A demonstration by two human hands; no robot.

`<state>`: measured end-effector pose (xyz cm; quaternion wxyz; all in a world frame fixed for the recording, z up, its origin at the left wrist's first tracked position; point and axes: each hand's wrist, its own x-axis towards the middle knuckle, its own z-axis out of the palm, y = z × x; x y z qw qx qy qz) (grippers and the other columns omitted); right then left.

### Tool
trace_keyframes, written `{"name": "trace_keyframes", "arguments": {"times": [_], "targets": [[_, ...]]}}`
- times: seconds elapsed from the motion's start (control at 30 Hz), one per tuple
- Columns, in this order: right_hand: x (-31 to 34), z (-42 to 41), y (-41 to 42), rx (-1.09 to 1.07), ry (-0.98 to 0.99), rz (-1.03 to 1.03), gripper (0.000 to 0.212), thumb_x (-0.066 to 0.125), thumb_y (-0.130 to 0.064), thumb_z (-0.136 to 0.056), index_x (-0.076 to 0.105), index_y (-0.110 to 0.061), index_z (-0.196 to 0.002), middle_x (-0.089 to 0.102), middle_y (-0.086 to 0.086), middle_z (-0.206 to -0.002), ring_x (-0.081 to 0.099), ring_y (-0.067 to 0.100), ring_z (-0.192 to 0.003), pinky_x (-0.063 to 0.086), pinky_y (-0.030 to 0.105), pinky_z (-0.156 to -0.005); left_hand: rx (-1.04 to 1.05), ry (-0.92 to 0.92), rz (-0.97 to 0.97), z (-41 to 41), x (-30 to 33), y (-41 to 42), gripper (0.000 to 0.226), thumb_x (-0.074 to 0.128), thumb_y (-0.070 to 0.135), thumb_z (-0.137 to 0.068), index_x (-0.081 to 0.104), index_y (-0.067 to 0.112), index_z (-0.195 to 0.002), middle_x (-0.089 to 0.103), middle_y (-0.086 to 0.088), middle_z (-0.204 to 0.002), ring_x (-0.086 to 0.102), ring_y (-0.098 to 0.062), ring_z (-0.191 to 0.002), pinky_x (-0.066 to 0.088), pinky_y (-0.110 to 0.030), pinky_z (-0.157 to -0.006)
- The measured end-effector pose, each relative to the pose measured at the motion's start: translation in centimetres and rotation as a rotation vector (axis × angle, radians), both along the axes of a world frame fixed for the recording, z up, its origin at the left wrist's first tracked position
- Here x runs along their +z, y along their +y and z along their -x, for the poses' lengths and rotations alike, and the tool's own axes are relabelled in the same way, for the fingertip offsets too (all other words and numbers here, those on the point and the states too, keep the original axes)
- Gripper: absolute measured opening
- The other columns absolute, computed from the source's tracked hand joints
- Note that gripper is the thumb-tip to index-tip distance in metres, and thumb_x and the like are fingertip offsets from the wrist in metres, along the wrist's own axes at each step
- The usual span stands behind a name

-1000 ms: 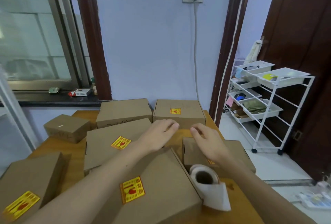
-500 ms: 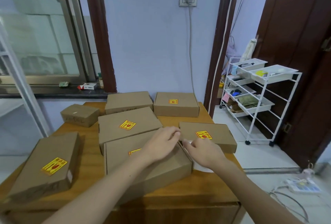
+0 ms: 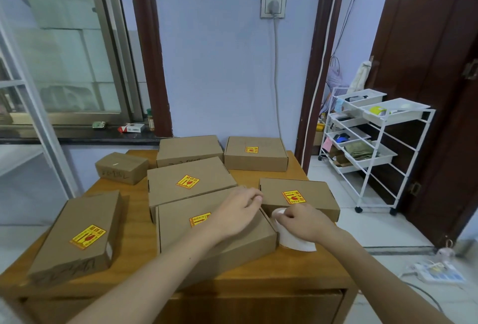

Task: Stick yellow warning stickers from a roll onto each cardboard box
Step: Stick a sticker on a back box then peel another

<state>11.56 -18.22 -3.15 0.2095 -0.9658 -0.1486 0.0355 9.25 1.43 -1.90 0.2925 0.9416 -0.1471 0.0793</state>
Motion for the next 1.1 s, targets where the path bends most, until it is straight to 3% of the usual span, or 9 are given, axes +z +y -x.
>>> {"name": "trace_keyframes", "arguments": {"times": [0.13, 0.33, 0.47, 0.6, 0.7, 0.87, 0.93, 1.1], "targets": [[0.3, 0.7, 0.0, -0.06, -0.094, 0.098, 0.059, 0.042, -0.063, -0.086, 0.045, -0.019, -0.047, 0.041, -0.004, -0.044, 0.04, 0.01, -0.044, 0.027, 0.025, -0.051, 0.002, 0.003, 0.02, 0.5, -0.1, -0.3, 0.038, 0.033, 0.037, -0.105, 0.056, 0.024, -0.133, 0.058, 0.004, -0.131, 0.049, -0.008, -0.123, 0.037, -0.021, -0.097], [0.7, 0.9, -0.3, -0.033, -0.013, 0.135, 0.039, 0.054, -0.047, -0.08, 0.06, -0.018, -0.055, 0.055, -0.001, -0.055, 0.051, 0.013, -0.054, 0.038, 0.027, -0.055, 0.026, 0.01, 0.013, 0.6, -0.3, -0.2, 0.037, 0.033, 0.037, -0.105, 0.057, 0.027, -0.131, 0.058, 0.007, -0.13, 0.049, -0.007, -0.122, 0.041, -0.024, -0.101], [1.2, 1.3, -0.6, 0.012, 0.047, 0.181, 0.039, 0.056, -0.045, -0.079, 0.048, -0.017, -0.054, 0.044, -0.002, -0.053, 0.041, 0.014, -0.051, 0.033, 0.029, -0.056, 0.027, 0.02, 0.015, 0.5, -0.1, -0.2, 0.035, 0.038, 0.034, -0.104, 0.056, 0.027, -0.133, 0.058, 0.007, -0.131, 0.049, -0.007, -0.122, 0.043, -0.026, -0.102], [2.8, 2.3, -1.1, -0.01, -0.069, 0.202, 0.039, 0.055, -0.037, -0.083, 0.037, -0.02, -0.052, 0.032, -0.004, -0.051, 0.032, 0.013, -0.047, 0.024, 0.024, -0.048, 0.008, 0.019, 0.04, 0.9, 0.0, -0.8, 0.034, 0.048, 0.029, -0.101, 0.054, 0.028, -0.135, 0.057, 0.008, -0.133, 0.05, -0.006, -0.121, 0.042, -0.021, -0.098], [4.4, 2.7, -1.3, -0.059, -0.086, 0.047, 0.039, 0.056, -0.031, -0.081, 0.036, -0.023, -0.049, 0.032, -0.003, -0.051, 0.033, 0.015, -0.048, 0.022, 0.026, -0.048, -0.021, 0.033, 0.065, 1.1, 0.3, -1.0, 0.037, 0.051, 0.032, -0.099, 0.052, 0.028, -0.136, 0.057, 0.008, -0.132, 0.05, -0.005, -0.119, 0.041, -0.02, -0.096], [5.8, 3.2, -0.7, -0.049, -0.118, -0.237, 0.021, 0.055, -0.024, -0.079, 0.057, -0.021, -0.059, 0.049, 0.0, -0.056, 0.045, 0.015, -0.055, 0.032, 0.029, -0.053, -0.066, 0.087, 0.158, 1.6, 1.3, -1.2, 0.047, 0.059, 0.046, -0.093, 0.051, 0.028, -0.137, 0.058, 0.01, -0.131, 0.052, -0.004, -0.117, 0.042, -0.021, -0.093], [6.1, 3.4, -0.4, -0.01, -0.103, -0.36, 0.018, 0.053, -0.02, -0.08, 0.063, -0.016, -0.066, 0.06, 0.007, -0.066, 0.051, 0.018, -0.062, 0.035, 0.03, -0.056, -0.069, 0.08, 0.178, 1.7, 1.6, -0.9, 0.052, 0.061, 0.048, -0.091, 0.05, 0.029, -0.137, 0.057, 0.01, -0.131, 0.051, -0.005, -0.117, 0.044, -0.025, -0.095], [5.7, 4.2, 0.1, 0.01, -0.032, -0.541, 0.02, 0.052, -0.011, -0.089, 0.071, -0.016, -0.093, 0.07, -0.001, -0.093, 0.063, 0.016, -0.086, 0.047, 0.027, -0.068, -0.049, 0.087, 0.203, 1.7, 1.2, -0.1, 0.064, 0.066, 0.051, -0.087, 0.043, 0.031, -0.143, 0.052, 0.012, -0.139, 0.048, -0.006, -0.123, 0.044, -0.032, -0.103]]}}
